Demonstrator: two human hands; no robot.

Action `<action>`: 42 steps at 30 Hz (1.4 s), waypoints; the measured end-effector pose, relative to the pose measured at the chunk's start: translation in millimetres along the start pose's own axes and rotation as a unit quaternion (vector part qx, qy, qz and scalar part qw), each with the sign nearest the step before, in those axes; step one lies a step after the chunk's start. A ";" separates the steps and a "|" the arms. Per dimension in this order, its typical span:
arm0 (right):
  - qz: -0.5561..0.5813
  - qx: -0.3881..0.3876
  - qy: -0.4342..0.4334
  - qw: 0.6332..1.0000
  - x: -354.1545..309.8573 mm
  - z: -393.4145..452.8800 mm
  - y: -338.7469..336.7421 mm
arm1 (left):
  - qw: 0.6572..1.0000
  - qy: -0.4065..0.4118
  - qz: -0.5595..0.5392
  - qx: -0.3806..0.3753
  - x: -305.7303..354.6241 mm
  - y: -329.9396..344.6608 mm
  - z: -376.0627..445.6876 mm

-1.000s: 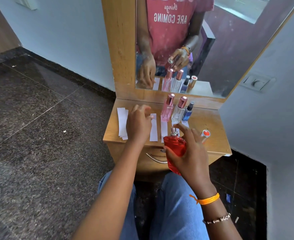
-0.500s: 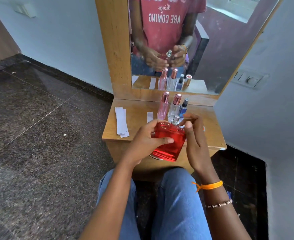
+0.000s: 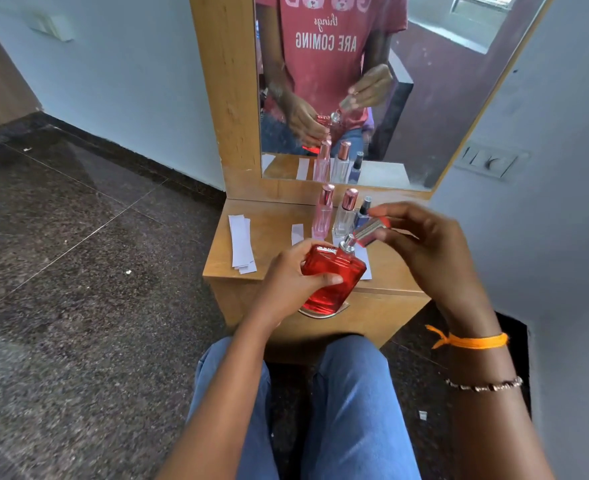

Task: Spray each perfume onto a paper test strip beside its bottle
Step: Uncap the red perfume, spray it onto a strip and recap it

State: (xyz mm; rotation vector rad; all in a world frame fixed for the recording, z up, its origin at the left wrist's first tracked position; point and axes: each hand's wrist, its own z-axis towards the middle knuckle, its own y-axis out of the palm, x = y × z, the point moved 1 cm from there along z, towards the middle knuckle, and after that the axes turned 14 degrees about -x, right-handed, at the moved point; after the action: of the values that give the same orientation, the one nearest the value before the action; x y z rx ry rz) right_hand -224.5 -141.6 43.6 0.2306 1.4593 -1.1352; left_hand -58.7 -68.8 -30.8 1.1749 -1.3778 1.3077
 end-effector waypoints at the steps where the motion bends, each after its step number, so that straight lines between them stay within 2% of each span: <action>1: -0.011 -0.041 0.003 0.999 -6.2 1.3 2.3 | 1.000 0.003 0.006 -0.001 0.8 0.3 0.0; 4: -0.015 -0.102 0.027 0.994 -17.4 4.8 8.6 | 1.000 0.015 0.012 -0.004 1.7 -0.6 -0.6; 11: -0.101 -0.120 0.029 0.987 -28.6 14.0 11.9 | 0.999 0.042 0.023 -0.022 4.1 -8.9 -5.6; 14: -0.095 -0.168 0.028 0.981 -30.9 16.5 6.4 | 0.998 0.052 -0.003 -0.042 1.9 -10.6 -9.7; 16: -0.086 -0.173 0.024 0.981 -31.2 15.7 6.1 | 0.997 0.059 -0.017 -0.039 1.1 -11.4 -10.3; 22: -0.116 -0.054 0.037 0.991 -31.2 14.6 21.1 | 0.996 0.074 -0.045 0.040 -4.3 4.7 -6.7; 25: -0.208 0.074 0.076 0.972 -31.3 12.0 38.4 | 0.992 0.081 -0.003 0.094 3.9 15.5 -4.8; 27: -0.207 0.125 0.070 0.968 -32.0 7.2 50.8 | 0.990 0.091 0.001 0.103 11.3 14.4 -1.7; 31: -0.047 0.068 0.047 0.995 -23.6 0.0 37.7 | 0.993 0.102 -0.037 0.047 15.1 -7.4 -1.9; 33: -0.039 0.036 0.055 0.997 -14.0 -6.9 26.6 | 0.989 0.113 -0.088 0.039 13.4 -18.4 -6.2; 35: -0.061 -0.060 0.068 0.994 -5.2 -11.2 28.5 | 0.988 0.115 -0.105 0.019 11.5 -24.9 -7.9; 37: -0.027 -0.136 0.075 0.987 0.6 -12.4 40.2 | 0.988 0.113 -0.109 -0.013 10.2 -29.3 -8.1; 42: -0.005 -0.113 0.042 0.993 7.0 -10.6 56.9 | 0.983 0.102 -0.140 -0.062 4.6 -38.9 -10.3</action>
State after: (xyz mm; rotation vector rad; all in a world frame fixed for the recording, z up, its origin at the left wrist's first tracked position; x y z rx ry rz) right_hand -193.0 -108.5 7.4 0.1155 1.6511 -0.9681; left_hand -21.2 -58.9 -19.1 1.0734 -1.0857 1.0934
